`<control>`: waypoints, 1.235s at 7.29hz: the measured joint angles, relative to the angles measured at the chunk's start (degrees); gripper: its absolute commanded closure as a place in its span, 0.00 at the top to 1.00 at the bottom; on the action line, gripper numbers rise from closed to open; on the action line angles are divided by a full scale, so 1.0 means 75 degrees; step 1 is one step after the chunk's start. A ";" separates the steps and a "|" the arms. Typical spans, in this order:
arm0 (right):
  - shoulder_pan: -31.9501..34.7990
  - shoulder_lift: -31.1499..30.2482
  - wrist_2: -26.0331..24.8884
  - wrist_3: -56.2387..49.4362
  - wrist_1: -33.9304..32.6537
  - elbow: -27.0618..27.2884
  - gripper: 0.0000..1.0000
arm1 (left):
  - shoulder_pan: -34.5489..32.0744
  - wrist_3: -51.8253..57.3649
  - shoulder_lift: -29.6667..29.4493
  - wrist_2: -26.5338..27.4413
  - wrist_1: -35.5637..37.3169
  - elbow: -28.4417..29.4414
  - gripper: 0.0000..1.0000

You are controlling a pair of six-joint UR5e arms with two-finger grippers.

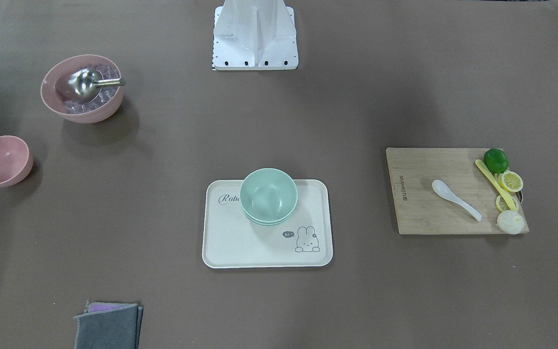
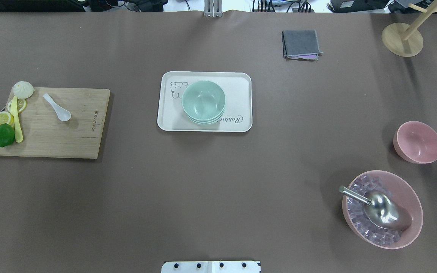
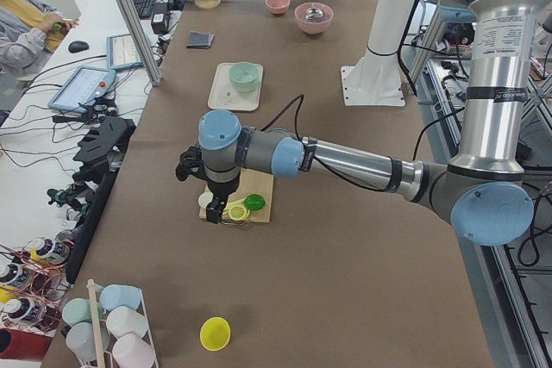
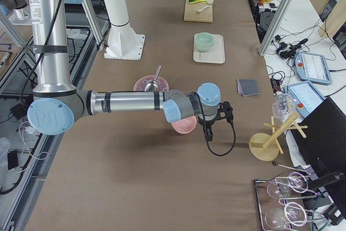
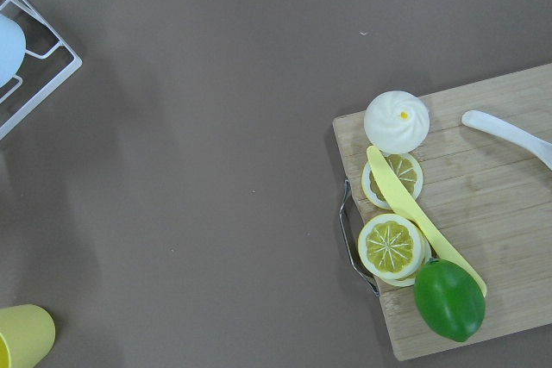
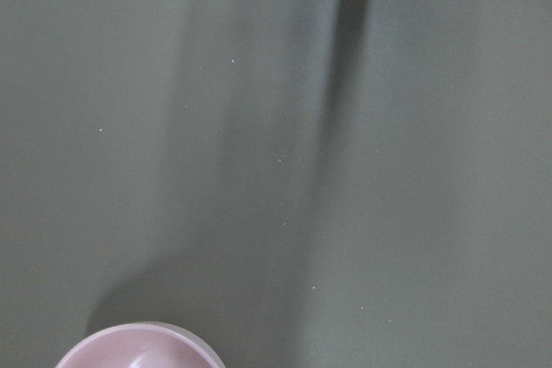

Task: Stack pink bowl on green and place spoon

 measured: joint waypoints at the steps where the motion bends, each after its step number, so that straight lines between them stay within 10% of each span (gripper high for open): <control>1: 0.0006 -0.0019 0.0001 0.0003 0.0000 -0.0002 1.00 | -0.0011 -0.0002 0.0073 -0.0028 -0.0007 -0.0039 0.98; 9: 0.0053 -0.0125 -0.0022 0.0016 0.0019 0.0050 1.00 | 0.0014 -0.0029 0.0167 -0.0037 -0.0001 -0.0097 0.98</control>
